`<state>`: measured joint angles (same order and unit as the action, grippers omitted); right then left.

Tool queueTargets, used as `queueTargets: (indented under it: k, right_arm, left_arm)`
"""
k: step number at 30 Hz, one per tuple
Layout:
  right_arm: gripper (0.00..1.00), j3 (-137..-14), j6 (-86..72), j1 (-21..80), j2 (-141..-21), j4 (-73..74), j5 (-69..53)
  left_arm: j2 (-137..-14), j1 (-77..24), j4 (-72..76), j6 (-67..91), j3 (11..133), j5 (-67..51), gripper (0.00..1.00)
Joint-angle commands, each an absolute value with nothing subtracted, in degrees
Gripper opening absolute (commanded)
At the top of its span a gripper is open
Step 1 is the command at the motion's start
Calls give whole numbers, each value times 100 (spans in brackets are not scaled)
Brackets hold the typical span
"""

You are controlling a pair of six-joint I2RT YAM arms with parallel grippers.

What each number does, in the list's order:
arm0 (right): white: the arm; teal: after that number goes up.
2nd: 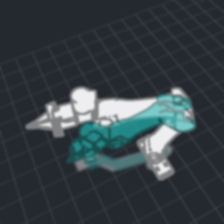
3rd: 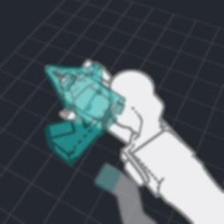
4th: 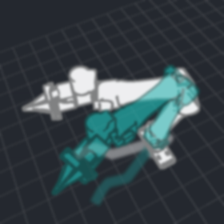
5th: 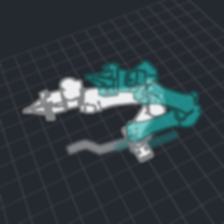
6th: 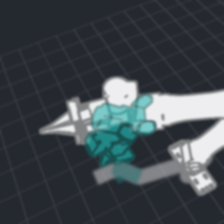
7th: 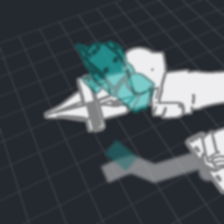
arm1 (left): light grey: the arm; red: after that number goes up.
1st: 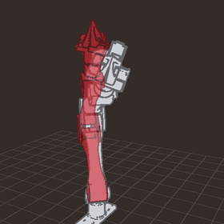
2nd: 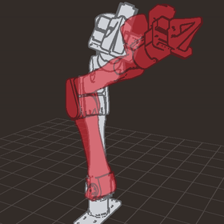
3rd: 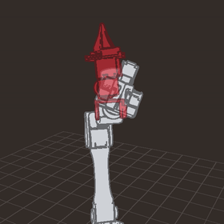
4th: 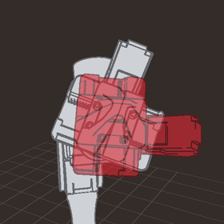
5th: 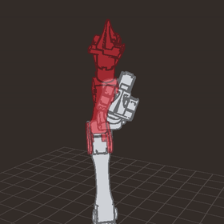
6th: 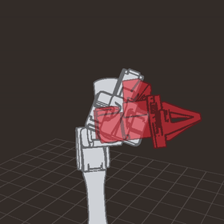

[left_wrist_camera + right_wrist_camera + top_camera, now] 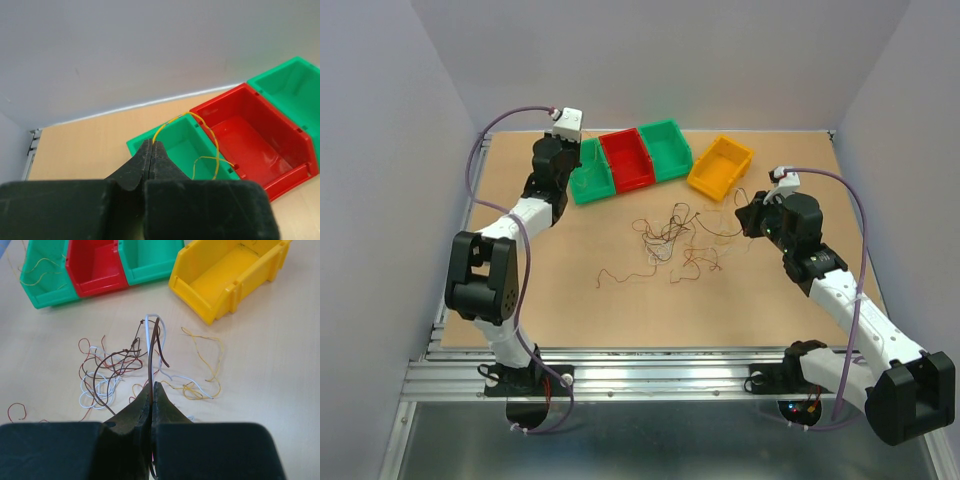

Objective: Untangle the cables

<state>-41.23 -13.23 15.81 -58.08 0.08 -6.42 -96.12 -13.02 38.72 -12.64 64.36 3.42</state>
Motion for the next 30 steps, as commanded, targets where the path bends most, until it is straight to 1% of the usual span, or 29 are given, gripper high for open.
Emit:
queueTargets:
  k: [1,5,10,13,17,21,27,30]
  right_arm:
    - [2,-4069,-1222,1582,-5766,-88,-694]
    - [2,-4087,-1222,1582,-5809,-97,-686]
    - [2,-4096,-1213,1582,-5818,-97,-686]
    - [2,-4104,-1213,1582,-5836,-97,-686]
    - [2,-4113,-1222,1582,-5862,-97,-694]
    - [2,-4105,-1222,1582,-5862,-97,-703]
    - [2,-4078,-1222,1582,-5801,-97,-686]
    - [2,-4069,-1195,1582,-5792,-88,-685]
  left_arm:
    - [-9948,-1301,3850,-1450,6907,554,0]
    - [-10519,-1353,3323,-1573,7461,650,0]
    - [-10775,-1371,3050,-1547,7734,738,0]
    - [-10986,-1424,2620,-1486,8024,817,0]
    - [-11520,-1450,1892,-1144,8734,966,0]
    - [-11847,-1485,1652,-932,9114,1597,0]
    - [-11821,-1669,1652,-984,9176,2915,0]
    - [-11865,-1775,1573,-1081,9228,3286,0]
